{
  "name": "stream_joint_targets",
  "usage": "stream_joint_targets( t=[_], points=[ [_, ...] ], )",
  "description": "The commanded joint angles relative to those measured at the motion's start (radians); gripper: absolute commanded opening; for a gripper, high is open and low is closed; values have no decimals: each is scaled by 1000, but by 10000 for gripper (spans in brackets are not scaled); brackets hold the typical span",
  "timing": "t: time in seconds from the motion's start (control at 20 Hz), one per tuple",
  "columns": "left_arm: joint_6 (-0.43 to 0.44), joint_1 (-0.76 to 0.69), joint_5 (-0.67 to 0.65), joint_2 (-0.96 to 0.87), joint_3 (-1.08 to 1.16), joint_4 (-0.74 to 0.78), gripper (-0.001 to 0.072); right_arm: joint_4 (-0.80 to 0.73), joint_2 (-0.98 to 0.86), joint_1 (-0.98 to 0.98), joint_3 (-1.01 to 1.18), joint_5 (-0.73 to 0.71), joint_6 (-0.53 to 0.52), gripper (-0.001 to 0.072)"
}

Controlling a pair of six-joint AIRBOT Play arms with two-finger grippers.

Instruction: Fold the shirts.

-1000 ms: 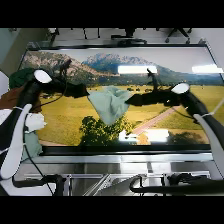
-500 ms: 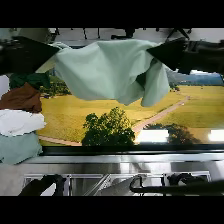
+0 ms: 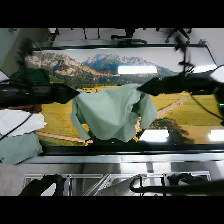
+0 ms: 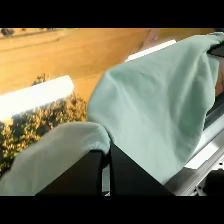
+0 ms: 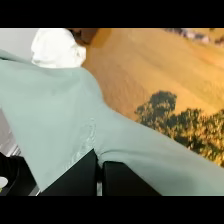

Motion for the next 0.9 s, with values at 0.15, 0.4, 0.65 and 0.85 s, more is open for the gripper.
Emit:
stream_joint_targets(
  t=[0.15, 0.4, 0.65, 0.85],
  points=[
    [113, 8, 300, -377, -174, -5, 50, 29, -321, 1, -220, -287, -177, 167],
    [18, 116, 34, -533, 139, -10, 692, -7, -367, -86, -72, -204, -177, 359],
    [-35, 174, -166, -396, -19, -10, 691, -254, -216, -265, -92, -55, 34, 402],
    [-81, 45, -9, -144, -462, -13, 692, -245, -142, -276, -333, -83, 52, 461]
  ],
)
